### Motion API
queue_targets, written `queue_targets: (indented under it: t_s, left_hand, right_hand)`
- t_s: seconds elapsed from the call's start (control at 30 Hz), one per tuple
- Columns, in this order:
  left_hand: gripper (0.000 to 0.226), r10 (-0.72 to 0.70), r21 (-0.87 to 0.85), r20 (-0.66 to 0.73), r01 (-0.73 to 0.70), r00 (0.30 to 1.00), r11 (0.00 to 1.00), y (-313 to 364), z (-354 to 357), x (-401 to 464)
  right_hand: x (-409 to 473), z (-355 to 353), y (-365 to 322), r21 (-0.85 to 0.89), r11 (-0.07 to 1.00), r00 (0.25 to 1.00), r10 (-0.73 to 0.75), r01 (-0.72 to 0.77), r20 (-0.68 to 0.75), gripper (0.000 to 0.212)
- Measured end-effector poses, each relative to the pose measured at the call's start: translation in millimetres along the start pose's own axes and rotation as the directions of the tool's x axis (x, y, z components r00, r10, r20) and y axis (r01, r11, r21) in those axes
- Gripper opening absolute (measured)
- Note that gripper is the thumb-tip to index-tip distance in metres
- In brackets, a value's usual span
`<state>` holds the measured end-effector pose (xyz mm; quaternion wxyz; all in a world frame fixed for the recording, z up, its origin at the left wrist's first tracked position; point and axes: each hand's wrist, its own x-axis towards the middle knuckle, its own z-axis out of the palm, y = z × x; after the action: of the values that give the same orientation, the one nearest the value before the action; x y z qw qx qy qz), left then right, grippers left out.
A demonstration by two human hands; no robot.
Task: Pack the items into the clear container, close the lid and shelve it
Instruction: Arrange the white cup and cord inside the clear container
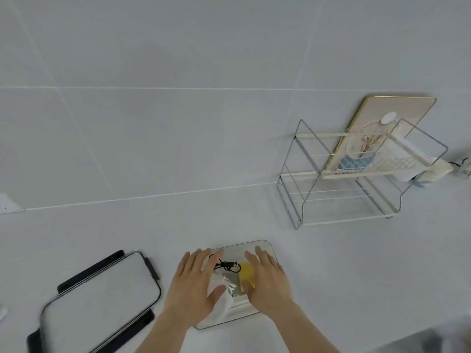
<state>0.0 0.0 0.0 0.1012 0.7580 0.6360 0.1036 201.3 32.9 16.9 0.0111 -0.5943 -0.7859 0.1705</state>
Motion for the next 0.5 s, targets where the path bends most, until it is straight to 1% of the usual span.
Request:
queue_targets:
  t_s: [0.03, 0.1, 0.2, 0.33, 0.4, 0.5]
  left_hand:
    - [0.073, 0.020, -0.015, 0.029, -0.020, 0.999, 1.000, 0.7, 1.7, 2.3]
    - [0.070, 0.026, -0.024, 0.030, -0.026, 0.999, 0.999, 1.2, 9.6, 6.4]
    - [0.065, -0.014, -0.026, 0.093, 0.017, 0.996, 1.000, 4.0, 19.2, 12.2]
    - [0.062, -0.063, -0.002, 0.180, 0.065, 0.982, 0.998, 4.3, 26.7, 22.7]
    - [0.065, -0.099, 0.035, 0.229, 0.094, 0.968, 0.995, 6.2, 29.2, 27.9]
    - [0.075, -0.124, 0.058, 0.260, 0.113, 0.958, 0.992, 7.0, 31.7, 36.0]
  right_hand:
    - [1.9, 1.3, 2.9, -0.002, 1.000, 1.000, -0.005, 0.005, 0.017, 0.065]
    - [5.8, 4.9, 7.9, -0.005, 1.000, 1.000, -0.008, 0.009, 0.014, 0.061]
    - [12.1, 11.9, 10.9, 0.006, 1.000, 1.000, -0.027, 0.027, 0.009, 0.055]
    - [22.9, 18.1, 12.3, 0.007, 0.996, 0.996, -0.086, 0.086, 0.000, 0.052]
    - [27.6, 23.8, 11.2, 0.014, 0.993, 0.993, -0.121, 0.121, -0.002, 0.052]
    - [34.1, 33.8, 11.7, 0.027, 0.987, 0.987, -0.158, 0.158, -0.022, 0.054]
